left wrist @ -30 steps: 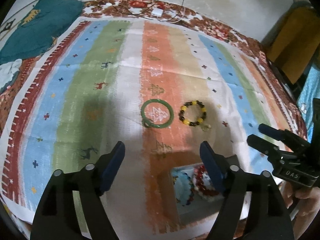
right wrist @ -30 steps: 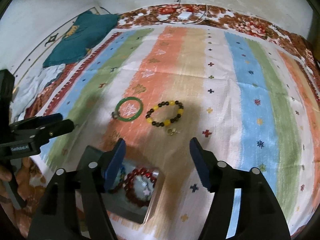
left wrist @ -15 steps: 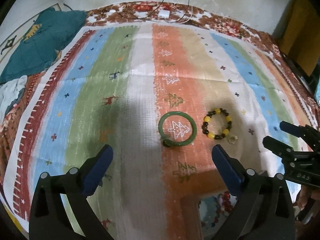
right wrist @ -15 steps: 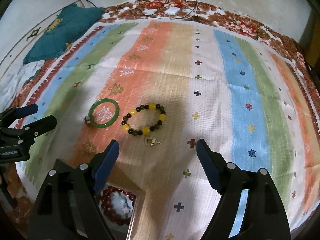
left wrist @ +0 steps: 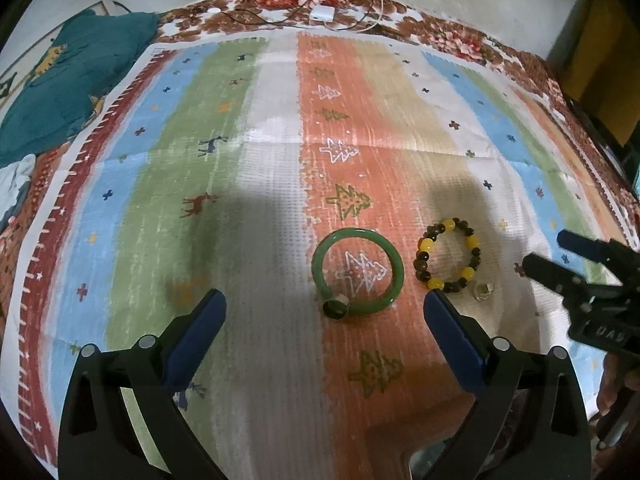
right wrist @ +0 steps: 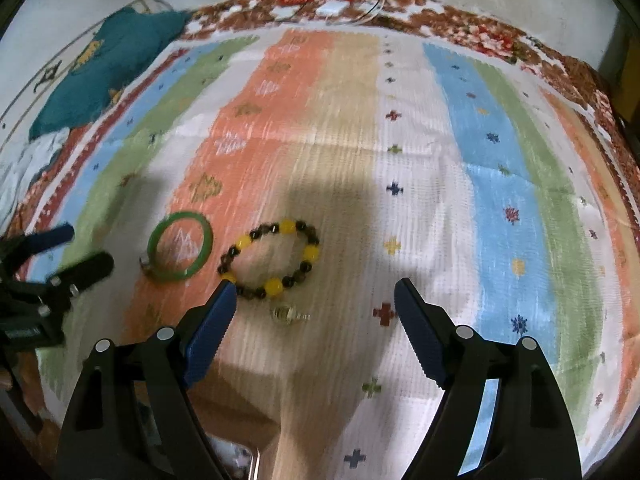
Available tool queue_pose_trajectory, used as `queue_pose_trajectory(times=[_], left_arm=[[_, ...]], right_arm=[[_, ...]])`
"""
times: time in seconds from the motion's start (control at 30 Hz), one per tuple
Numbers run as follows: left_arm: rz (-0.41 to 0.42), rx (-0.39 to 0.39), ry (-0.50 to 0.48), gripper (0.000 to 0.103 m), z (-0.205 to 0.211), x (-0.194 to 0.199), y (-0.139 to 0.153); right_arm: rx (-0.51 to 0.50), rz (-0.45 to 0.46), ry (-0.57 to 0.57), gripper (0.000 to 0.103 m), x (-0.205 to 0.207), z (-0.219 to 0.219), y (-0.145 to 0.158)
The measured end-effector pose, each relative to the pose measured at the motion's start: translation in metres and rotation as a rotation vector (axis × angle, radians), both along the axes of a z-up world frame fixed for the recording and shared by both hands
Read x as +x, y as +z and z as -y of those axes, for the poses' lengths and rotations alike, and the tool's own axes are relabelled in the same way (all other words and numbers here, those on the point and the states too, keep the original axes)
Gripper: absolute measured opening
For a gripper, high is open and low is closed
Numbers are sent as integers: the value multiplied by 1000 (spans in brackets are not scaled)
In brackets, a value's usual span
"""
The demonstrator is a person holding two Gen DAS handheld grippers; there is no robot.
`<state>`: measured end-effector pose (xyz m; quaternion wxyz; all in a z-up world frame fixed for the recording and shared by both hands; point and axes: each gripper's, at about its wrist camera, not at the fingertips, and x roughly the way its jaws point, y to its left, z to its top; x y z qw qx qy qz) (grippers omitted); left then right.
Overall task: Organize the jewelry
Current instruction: 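Move both open tools back over the jade bangle and yellow-black bracelet, then grasp the green jade bangle with the left tool while the right tool grasps the yellow-black bracelet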
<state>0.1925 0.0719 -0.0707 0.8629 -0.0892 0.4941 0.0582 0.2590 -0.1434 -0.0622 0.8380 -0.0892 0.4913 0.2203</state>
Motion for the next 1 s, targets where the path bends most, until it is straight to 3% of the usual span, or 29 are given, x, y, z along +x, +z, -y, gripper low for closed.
queue_pose_trajectory(times=[0.5,0.93,1.0], left_arm=[[-31,-36,-14,85,-3,22,-22],[-70,-46,-2,65,-10,36,-37],[-76,-47,-4,62,-11,37,-39]], right_arm=[[-26,-30,-7,81,24,-11,-24],[-50,-74,0,81,36,-21,-45],[-48,-75,-8,72,39,-21,-46]])
